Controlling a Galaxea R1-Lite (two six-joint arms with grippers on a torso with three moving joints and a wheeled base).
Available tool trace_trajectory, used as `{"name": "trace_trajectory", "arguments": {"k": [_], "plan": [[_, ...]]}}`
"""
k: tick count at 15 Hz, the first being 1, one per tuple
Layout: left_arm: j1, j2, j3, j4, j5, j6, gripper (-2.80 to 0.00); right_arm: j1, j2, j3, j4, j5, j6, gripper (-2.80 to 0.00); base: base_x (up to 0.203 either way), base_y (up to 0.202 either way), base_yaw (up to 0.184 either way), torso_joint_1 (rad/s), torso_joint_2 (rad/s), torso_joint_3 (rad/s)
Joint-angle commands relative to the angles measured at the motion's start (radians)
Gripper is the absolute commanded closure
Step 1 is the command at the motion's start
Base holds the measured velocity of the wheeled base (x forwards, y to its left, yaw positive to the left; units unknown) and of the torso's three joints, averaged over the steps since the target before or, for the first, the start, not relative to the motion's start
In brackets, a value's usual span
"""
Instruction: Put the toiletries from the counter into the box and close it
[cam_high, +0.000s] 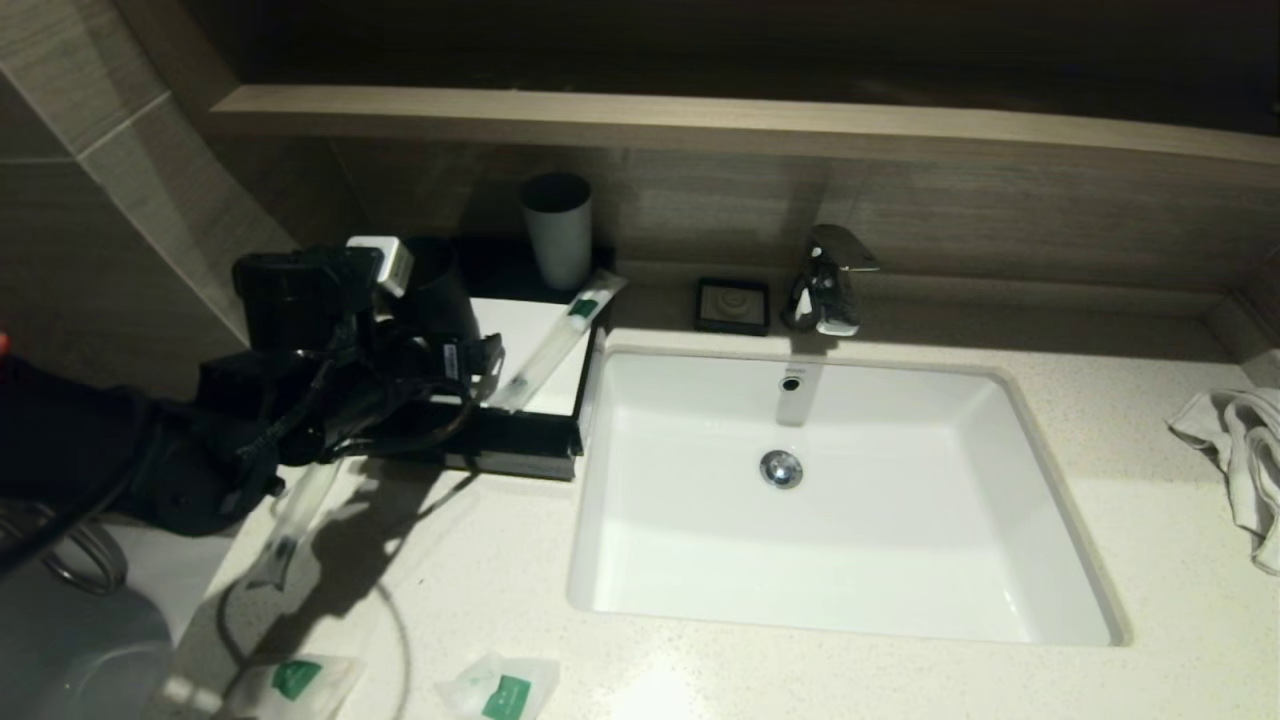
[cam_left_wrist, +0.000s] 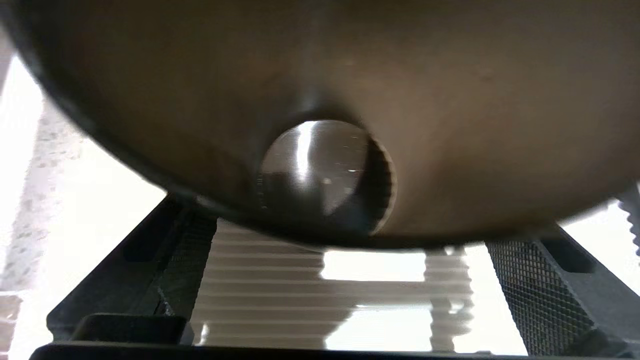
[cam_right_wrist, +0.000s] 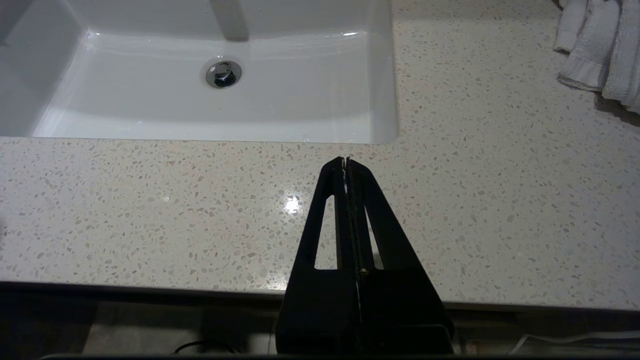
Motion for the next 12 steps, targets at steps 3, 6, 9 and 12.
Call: {"name": "trace_trajectory", "arguments": {"k": [3, 6, 9, 12], "plan": [[0.000, 0.007, -0.002, -0.004, 0.004, -0.001, -2.80, -0.001, 0.000, 0.002, 0.000, -0.001, 0.000, 0.00, 0.000, 0.000, 0.000, 0.000, 0.00, 0.000], [0.000, 0.008, -0.007, -0.006, 0.005, -0.001, -2.80, 0.000, 0.000, 0.002, 0.000, 0.000, 0.000, 0.00, 0.000, 0.000, 0.000, 0.000, 0.00, 0.000], [0.000, 0.009, -0.007, -0.006, 0.005, 0.010, 0.00, 0.000, 0.000, 0.002, 0.000, -0.001, 0.000, 0.00, 0.000, 0.000, 0.000, 0.000, 0.00, 0.000], [0.000, 0.012, -0.005, -0.006, 0.004, 0.013, 0.00, 0.000, 0.000, 0.002, 0.000, 0.000, 0.000, 0.00, 0.000, 0.000, 0.000, 0.000, 0.00, 0.000]]}}
